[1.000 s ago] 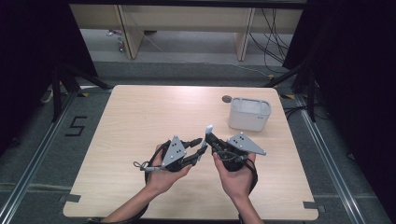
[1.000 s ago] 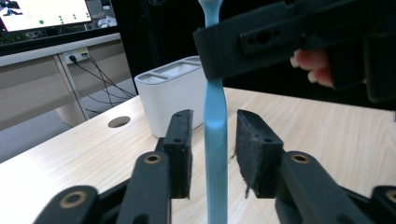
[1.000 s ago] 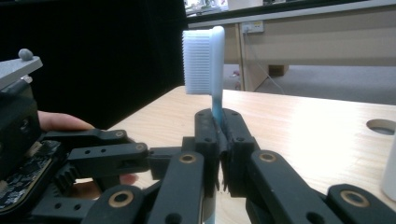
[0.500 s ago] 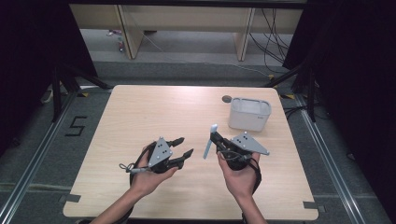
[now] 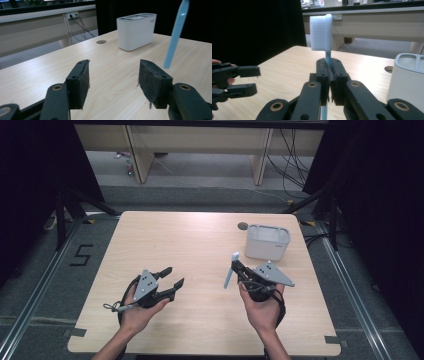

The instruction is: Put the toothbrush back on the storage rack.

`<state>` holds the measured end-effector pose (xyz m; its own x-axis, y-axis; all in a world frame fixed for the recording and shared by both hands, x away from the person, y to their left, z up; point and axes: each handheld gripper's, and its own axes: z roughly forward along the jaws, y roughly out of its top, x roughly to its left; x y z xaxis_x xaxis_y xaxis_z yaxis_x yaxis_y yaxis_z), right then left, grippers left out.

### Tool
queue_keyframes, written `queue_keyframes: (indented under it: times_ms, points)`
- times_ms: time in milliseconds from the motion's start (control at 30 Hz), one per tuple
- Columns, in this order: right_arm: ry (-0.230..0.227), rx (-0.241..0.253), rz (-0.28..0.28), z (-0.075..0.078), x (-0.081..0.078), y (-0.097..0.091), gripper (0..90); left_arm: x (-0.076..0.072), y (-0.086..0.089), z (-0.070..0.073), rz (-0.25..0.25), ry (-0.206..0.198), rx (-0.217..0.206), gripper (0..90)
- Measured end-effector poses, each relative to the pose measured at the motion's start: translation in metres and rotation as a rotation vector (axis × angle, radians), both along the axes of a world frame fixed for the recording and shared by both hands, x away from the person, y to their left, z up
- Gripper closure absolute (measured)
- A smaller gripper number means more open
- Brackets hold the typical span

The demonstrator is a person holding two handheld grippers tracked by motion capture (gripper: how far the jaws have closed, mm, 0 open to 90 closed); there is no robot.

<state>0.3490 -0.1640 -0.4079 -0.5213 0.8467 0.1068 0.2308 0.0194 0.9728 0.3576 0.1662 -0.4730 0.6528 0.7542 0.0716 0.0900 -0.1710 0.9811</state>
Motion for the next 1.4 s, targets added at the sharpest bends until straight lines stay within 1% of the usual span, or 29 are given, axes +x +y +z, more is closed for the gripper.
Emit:
queue_keyframes:
  times_ms: [67,133,167,200,267,300,333,433,500,533,600,667,700,767,833,867,900,933,967,1000,1067,1100,1133,1200,1233,1267,1300,1333,1400]
  points:
    - [0.017,0.010,0.003,0.000,0.000,-0.001,86.6,-0.001,0.007,-0.003,0.019,0.004,-0.001,41.7]
    - [0.013,0.008,-0.007,0.000,0.000,-0.003,86.6,-0.003,0.015,-0.008,0.044,0.016,-0.018,41.6]
    - [-0.002,-0.011,-0.010,0.001,0.000,-0.005,86.7,-0.002,0.019,-0.011,0.047,0.005,-0.029,41.6]
    - [0.011,0.004,-0.014,0.000,-0.001,-0.005,86.6,-0.004,0.022,-0.013,0.065,0.020,-0.023,41.6]
    - [0.001,-0.006,-0.016,0.000,0.000,-0.007,86.6,-0.005,0.029,-0.017,0.086,0.023,-0.032,41.5]
    - [0.027,0.010,-0.031,0.000,-0.002,-0.007,86.6,-0.006,0.031,-0.019,0.097,0.028,-0.039,41.5]
    - [0.008,0.006,-0.017,-0.001,0.000,-0.009,86.6,-0.006,0.034,-0.021,0.106,0.029,-0.044,41.4]
    - [0.016,0.002,-0.033,-0.001,0.000,-0.013,86.7,-0.007,0.040,-0.027,0.129,0.034,-0.056,41.4]
    - [0.007,-0.015,-0.042,-0.001,0.001,-0.016,86.6,-0.006,0.042,-0.030,0.131,0.016,-0.067,41.3]
    - [0.015,-0.011,-0.045,0.000,0.000,-0.017,86.6,-0.007,0.044,-0.031,0.146,0.024,-0.069,41.3]
    - [0.013,-0.007,-0.049,0.000,0.001,-0.020,86.6,-0.007,0.047,-0.033,0.155,0.016,-0.076,40.7]
    - [0.016,-0.006,-0.051,0.001,0.001,-0.022,86.6,-0.006,0.048,-0.037,0.156,-0.012,-0.093,40.1]
    - [0.003,-0.017,-0.061,0.001,0.002,-0.024,86.6,-0.007,0.049,-0.037,0.168,0.000,-0.078,39.7]
    - [-0.008,-0.023,-0.065,0.002,0.003,-0.026,86.6,-0.007,0.050,-0.039,0.171,-0.005,-0.082,39.5]
    - [0.003,-0.015,-0.074,0.003,0.002,-0.028,86.6,-0.007,0.051,-0.041,0.172,-0.018,-0.082,39.0]
    - [-0.002,-0.018,-0.074,0.003,0.002,-0.030,86.6,-0.006,0.050,-0.042,0.168,-0.028,-0.102,38.9]
    - [0.007,-0.018,-0.079,0.004,0.002,-0.031,86.6,-0.006,0.051,-0.043,0.170,-0.028,-0.101,38.7]
    - [-0.002,-0.025,-0.088,0.004,0.002,-0.032,86.6,-0.006,0.051,-0.043,0.172,-0.030,-0.102,38.6]
    - [0.003,-0.016,-0.088,0.004,0.003,-0.033,86.6,-0.006,0.052,-0.044,0.175,-0.034,-0.102,38.5]
    - [-0.003,-0.029,-0.095,0.004,0.003,-0.035,86.6,-0.006,0.052,-0.044,0.176,-0.037,-0.105,38.2]
    - [0.004,-0.017,-0.099,0.003,0.004,-0.036,86.6,-0.006,0.053,-0.045,0.177,-0.041,-0.105,37.6]
    - [-0.010,-0.039,-0.104,0.004,0.004,-0.039,86.6,-0.008,0.054,-0.044,0.188,-0.026,-0.090,37.4]
    - [0.006,-0.021,-0.110,0.004,0.004,-0.039,86.6,-0.008,0.054,-0.045,0.187,-0.028,-0.094,37.0]
    - [0.002,-0.026,-0.117,0.004,0.004,-0.041,86.6,-0.008,0.055,-0.046,0.185,-0.030,-0.086,36.5]
    - [-0.005,-0.028,-0.114,0.004,0.005,-0.043,86.6,-0.008,0.055,-0.047,0.190,-0.022,-0.088,36.4]
    - [-0.002,-0.025,-0.114,0.005,0.005,-0.043,86.6,-0.007,0.054,-0.049,0.183,-0.033,-0.100,36.1]
    - [-0.016,-0.040,-0.124,0.005,0.005,-0.046,86.6,-0.007,0.055,-0.050,0.182,-0.032,-0.101,35.9]
    - [0.006,-0.026,-0.129,0.006,0.004,-0.046,86.6,-0.008,0.055,-0.049,0.188,-0.016,-0.087,35.9]
    - [-0.003,-0.029,-0.135,0.007,0.005,-0.049,86.6,-0.007,0.055,-0.050,0.183,-0.019,-0.091,36.2]
